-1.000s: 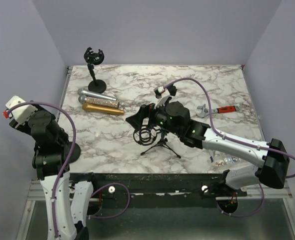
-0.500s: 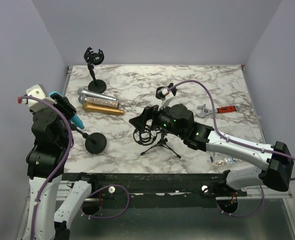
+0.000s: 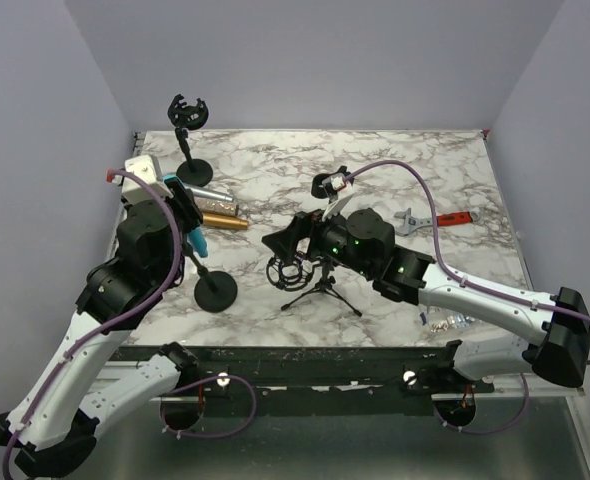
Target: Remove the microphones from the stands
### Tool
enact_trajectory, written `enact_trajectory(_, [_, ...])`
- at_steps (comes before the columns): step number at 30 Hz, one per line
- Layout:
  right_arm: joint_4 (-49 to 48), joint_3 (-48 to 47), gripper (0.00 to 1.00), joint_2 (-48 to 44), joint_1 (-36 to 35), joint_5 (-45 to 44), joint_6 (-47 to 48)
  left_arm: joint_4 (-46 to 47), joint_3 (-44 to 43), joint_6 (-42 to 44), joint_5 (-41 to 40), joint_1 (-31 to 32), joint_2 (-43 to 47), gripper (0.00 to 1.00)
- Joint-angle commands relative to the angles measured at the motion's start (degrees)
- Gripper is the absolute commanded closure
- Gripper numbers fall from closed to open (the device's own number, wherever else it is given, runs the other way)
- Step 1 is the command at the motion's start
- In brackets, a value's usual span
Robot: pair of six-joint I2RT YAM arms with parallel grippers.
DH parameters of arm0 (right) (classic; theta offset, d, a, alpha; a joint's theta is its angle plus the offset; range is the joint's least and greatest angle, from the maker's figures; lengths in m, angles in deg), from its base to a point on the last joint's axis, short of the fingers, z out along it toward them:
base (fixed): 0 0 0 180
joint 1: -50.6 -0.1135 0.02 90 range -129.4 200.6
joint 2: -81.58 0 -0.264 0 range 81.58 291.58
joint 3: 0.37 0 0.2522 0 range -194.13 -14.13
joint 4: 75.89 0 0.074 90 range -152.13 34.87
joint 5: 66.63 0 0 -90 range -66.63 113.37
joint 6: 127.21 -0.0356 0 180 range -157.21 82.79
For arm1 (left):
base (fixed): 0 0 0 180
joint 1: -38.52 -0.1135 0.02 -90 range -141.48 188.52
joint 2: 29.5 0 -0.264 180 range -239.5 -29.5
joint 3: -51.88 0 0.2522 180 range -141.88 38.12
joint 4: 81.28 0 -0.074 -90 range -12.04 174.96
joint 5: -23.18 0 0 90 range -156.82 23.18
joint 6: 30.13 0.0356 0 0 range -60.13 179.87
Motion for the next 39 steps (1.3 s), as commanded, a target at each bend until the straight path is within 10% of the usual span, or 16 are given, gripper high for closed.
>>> enact_trajectory(1, [0.5,0.6,0.00,-0.3,-0.1,-1.1,0.6,6.3,-0.6,-2.8,-12.1,4.9,-3.5,0.87])
enact_trajectory(21, [2.2,-7.1,0.00,7.6,-14.1,-21.5,4.2,9.2,-1.4,3.0,-0.4,5.6,1.4,0.02])
enact_trajectory(39, [-2.8,-31.7,0.00,30.0,-27.1,-48.4,16.5,13.4,6.3,8.0,-4.8,5.6,32.0,0.02])
